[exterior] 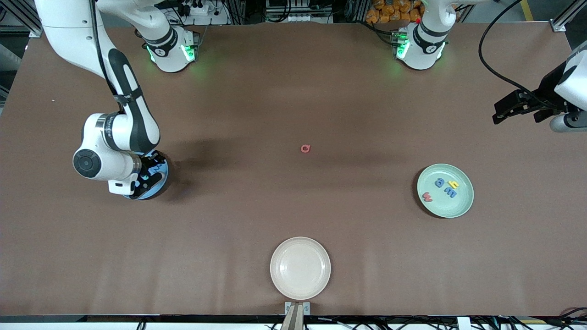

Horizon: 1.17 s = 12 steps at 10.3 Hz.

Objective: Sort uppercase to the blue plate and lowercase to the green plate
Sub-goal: 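Carry the W to the blue plate and open the right gripper, then move the right gripper toward the pink Q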

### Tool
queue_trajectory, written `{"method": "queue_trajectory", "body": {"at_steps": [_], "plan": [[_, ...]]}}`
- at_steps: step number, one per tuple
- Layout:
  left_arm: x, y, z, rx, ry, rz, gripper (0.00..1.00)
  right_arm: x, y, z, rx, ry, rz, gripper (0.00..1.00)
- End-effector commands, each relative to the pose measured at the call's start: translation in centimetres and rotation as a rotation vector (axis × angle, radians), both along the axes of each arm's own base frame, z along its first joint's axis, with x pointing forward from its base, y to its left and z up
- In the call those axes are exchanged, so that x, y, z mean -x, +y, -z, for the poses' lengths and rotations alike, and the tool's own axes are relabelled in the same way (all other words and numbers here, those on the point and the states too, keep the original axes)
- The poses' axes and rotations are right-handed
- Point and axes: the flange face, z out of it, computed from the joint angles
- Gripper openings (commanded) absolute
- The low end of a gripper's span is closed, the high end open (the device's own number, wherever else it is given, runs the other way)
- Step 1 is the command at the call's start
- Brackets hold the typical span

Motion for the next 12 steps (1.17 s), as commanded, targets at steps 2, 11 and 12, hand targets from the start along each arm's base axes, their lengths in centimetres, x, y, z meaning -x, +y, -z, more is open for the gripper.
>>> {"method": "queue_trajectory", "body": {"at_steps": [2,11,12], "plan": [[0.0,0.1,-0.5,-0.017,0.005,0.015,1.00,0.1,4.4,-1.4,0.035,0.002,0.129,0.77],[0.2,0.3,-0.3,-0.018,0.017,0.012,1.00,8.7,34.2,-4.4,-0.006,-0.139,0.619,0.78],[0.2,0.3,-0.3,-0.018,0.017,0.013,1.00,10.5,37.5,-4.6,-0.028,-0.157,0.701,0.78]]}}
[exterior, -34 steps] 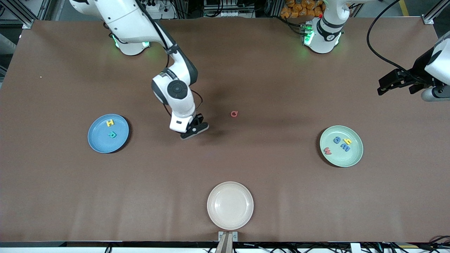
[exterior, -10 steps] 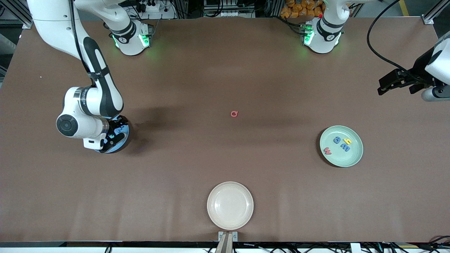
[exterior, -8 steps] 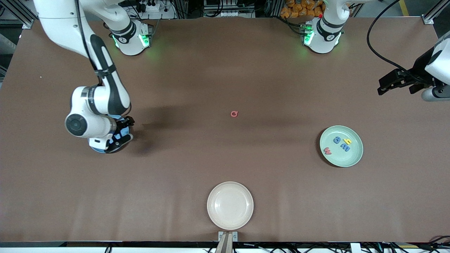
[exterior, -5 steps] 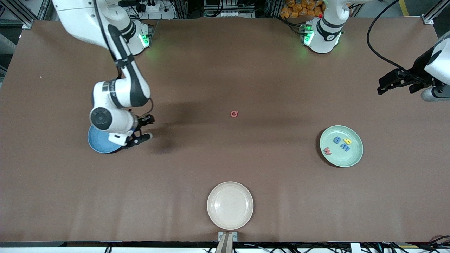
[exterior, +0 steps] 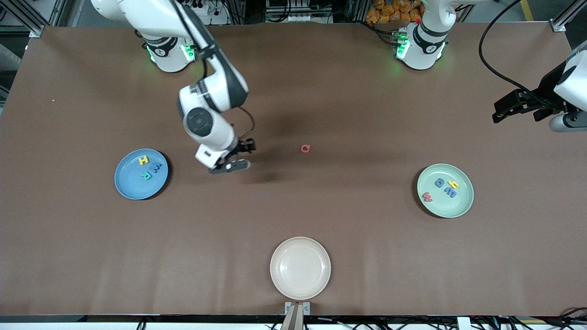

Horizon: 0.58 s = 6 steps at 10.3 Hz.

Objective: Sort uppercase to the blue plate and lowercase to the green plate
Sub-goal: 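Move the right gripper toward the pink Q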

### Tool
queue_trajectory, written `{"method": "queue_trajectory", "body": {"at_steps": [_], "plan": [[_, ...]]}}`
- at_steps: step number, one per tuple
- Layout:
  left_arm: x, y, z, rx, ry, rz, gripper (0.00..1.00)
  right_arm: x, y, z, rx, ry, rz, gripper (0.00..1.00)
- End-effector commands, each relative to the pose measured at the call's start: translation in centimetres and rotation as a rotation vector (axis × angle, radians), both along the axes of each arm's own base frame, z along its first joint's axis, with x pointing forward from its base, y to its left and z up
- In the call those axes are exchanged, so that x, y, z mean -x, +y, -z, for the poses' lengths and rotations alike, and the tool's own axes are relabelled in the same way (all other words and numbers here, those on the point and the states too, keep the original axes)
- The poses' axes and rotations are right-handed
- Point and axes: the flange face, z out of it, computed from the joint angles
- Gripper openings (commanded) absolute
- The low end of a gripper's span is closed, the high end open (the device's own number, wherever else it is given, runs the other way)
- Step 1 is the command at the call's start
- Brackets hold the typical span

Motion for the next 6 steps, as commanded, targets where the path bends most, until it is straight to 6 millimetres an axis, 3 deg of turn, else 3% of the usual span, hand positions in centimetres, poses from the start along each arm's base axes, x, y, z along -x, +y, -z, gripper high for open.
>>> {"method": "queue_trajectory", "body": {"at_steps": [1,4,6], "plan": [[0.0,0.2,-0.4,-0.017,0.004,0.013,1.00,3.5,5.3,-0.5,-0.045,-0.032,0.163,0.78],[0.0,0.2,-0.4,-0.017,0.004,0.013,1.00,5.7,10.8,0.2,-0.009,-0.082,0.315,0.77],[0.0,0.2,-0.4,-0.017,0.004,0.013,1.00,5.6,13.2,1.5,0.055,-0.149,0.411,0.77]]}}
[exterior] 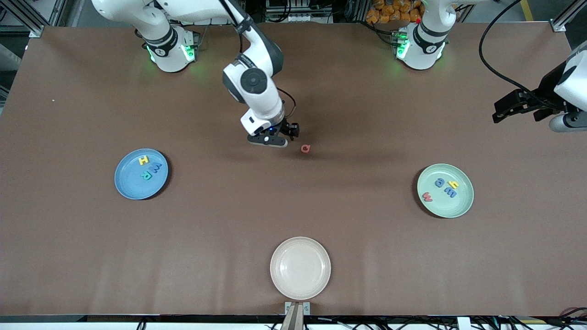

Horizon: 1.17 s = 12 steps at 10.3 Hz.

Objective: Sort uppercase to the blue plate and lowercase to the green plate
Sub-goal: 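Move the right gripper toward the pink Q, then lower the right gripper onto the pink Q and close it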

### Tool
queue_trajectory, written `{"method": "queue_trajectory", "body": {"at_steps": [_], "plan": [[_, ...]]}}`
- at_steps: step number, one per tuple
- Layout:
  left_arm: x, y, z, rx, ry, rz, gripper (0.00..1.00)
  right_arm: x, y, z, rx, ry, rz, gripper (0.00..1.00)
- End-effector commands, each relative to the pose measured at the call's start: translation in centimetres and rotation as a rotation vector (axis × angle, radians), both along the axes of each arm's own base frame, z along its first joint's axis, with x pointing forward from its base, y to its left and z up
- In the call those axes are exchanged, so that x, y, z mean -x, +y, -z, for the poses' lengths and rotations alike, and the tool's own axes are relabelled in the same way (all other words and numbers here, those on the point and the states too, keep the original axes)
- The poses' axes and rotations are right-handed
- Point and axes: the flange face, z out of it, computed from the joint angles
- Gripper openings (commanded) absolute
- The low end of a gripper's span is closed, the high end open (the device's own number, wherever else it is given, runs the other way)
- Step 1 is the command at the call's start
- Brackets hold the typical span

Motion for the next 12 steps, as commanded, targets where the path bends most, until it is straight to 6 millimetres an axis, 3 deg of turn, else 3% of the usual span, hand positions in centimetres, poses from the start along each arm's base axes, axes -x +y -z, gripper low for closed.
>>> {"method": "queue_trajectory", "body": {"at_steps": [1,4,8,12], "plan": [[0.0,0.2,-0.4,-0.017,0.004,0.014,1.00,-0.9,2.8,1.5,0.023,-0.030,0.113,0.77],[0.1,0.2,-0.4,-0.017,0.005,0.014,1.00,-0.9,5.9,3.4,0.014,-0.018,0.220,0.76],[0.0,0.3,-0.4,-0.017,0.005,0.012,1.00,-1.0,6.5,6.7,0.036,0.004,0.249,0.76],[0.0,0.2,-0.3,-0.018,0.007,0.014,1.00,-1.4,7.5,6.4,0.016,0.002,0.281,0.76]]}}
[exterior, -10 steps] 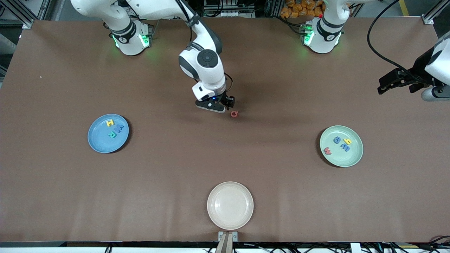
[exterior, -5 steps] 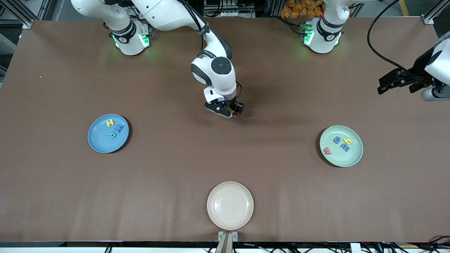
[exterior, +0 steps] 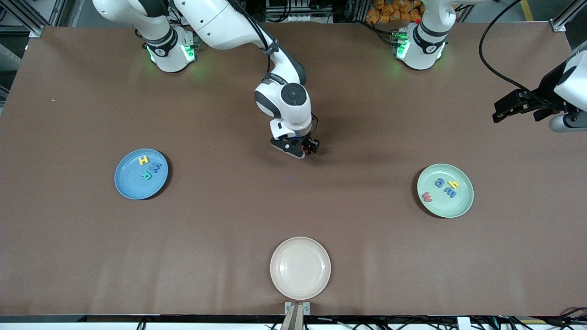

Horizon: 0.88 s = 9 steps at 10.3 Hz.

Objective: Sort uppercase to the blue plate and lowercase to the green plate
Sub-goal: 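Lower the right gripper onto the pink Q and close it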

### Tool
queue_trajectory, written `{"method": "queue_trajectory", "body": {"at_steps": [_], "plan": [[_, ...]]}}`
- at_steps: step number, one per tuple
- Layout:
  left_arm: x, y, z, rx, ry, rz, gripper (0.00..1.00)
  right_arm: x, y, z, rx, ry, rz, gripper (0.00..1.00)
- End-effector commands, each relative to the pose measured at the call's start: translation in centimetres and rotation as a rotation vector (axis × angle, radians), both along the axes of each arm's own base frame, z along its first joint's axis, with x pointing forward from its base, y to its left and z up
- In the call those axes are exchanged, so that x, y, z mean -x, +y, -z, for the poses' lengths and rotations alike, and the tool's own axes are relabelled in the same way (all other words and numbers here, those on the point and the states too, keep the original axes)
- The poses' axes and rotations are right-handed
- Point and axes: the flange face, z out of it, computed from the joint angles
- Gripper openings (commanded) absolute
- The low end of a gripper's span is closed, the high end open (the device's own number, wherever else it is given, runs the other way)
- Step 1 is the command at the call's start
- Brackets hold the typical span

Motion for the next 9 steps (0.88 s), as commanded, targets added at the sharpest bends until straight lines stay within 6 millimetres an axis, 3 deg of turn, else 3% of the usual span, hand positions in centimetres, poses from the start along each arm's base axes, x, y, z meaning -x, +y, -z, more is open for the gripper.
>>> {"method": "queue_trajectory", "body": {"at_steps": [1,3,9], "plan": [[0.03,0.24,-0.45,-0.016,0.002,0.012,1.00,-0.24,1.08,0.22,0.002,-0.005,0.023,0.75],[0.05,0.16,-0.44,-0.017,0.004,0.014,1.00,-0.08,1.22,1.04,0.009,0.000,0.017,0.68],[0.01,0.15,-0.36,-0.017,0.005,0.014,1.00,0.11,1.72,0.64,0.011,0.018,0.018,0.62]]}}
